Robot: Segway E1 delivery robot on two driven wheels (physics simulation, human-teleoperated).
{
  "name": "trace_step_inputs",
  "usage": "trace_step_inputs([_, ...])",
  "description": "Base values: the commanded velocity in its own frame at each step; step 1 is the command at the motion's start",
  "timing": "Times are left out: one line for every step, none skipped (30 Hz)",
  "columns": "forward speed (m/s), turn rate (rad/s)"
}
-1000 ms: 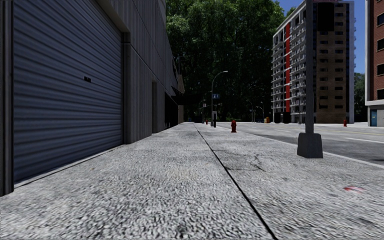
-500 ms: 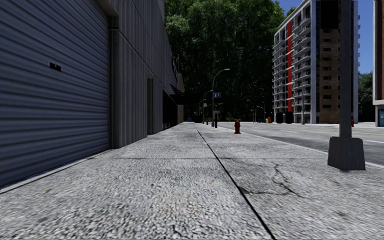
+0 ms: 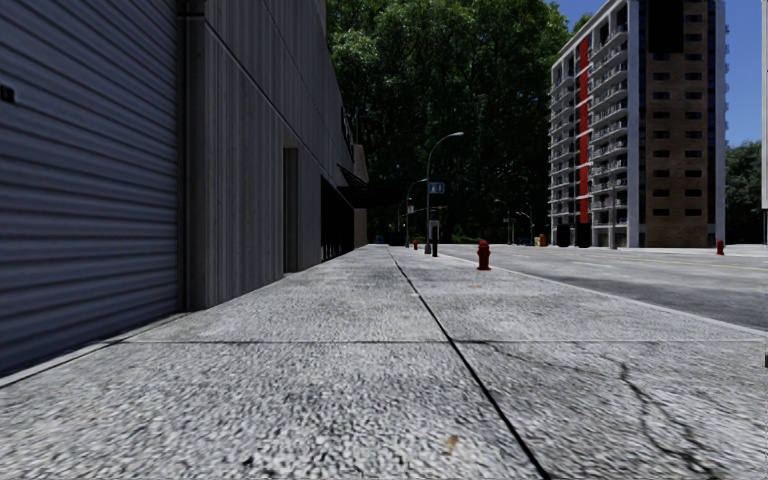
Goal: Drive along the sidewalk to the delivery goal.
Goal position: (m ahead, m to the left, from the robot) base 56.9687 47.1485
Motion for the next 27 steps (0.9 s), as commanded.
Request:
trace_step_inputs([1.96, 0.0])
trace_step_inputs([1.96, 0.0])
trace_step_inputs([1.96, 0.0])
trace_step_inputs([1.96, 0.0])
trace_step_inputs([1.96, 0.0])
trace_step_inputs([1.96, 0.0])
trace_step_inputs([1.96, 0.0])
trace_step_inputs([1.96, 0.0])
trace_step_inputs([1.96, 0.0])
trace_step_inputs([1.96, 0.0])
trace_step_inputs([1.96, 0.0])
trace_step_inputs([1.96, 0.0])
trace_step_inputs([1.96, 0.0])
trace_step_inputs([1.96, 0.0])
trace_step_inputs([1.96, 0.0])
trace_step_inputs([1.96, 0.0])
trace_step_inputs([1.96, 0.0])
trace_step_inputs([1.96, 0.0])
trace_step_inputs([1.96, 0.0])
trace_step_inputs([1.96, 0.0])
trace_step_inputs([1.96, 0.0])
trace_step_inputs([1.96, 0.0])
trace_step_inputs([1.96, 0.0])
trace_step_inputs([1.96, 0.0])
trace_step_inputs([1.96, 0.0])
trace_step_inputs([1.96, 0.0])
trace_step_inputs([1.96, 0.0])
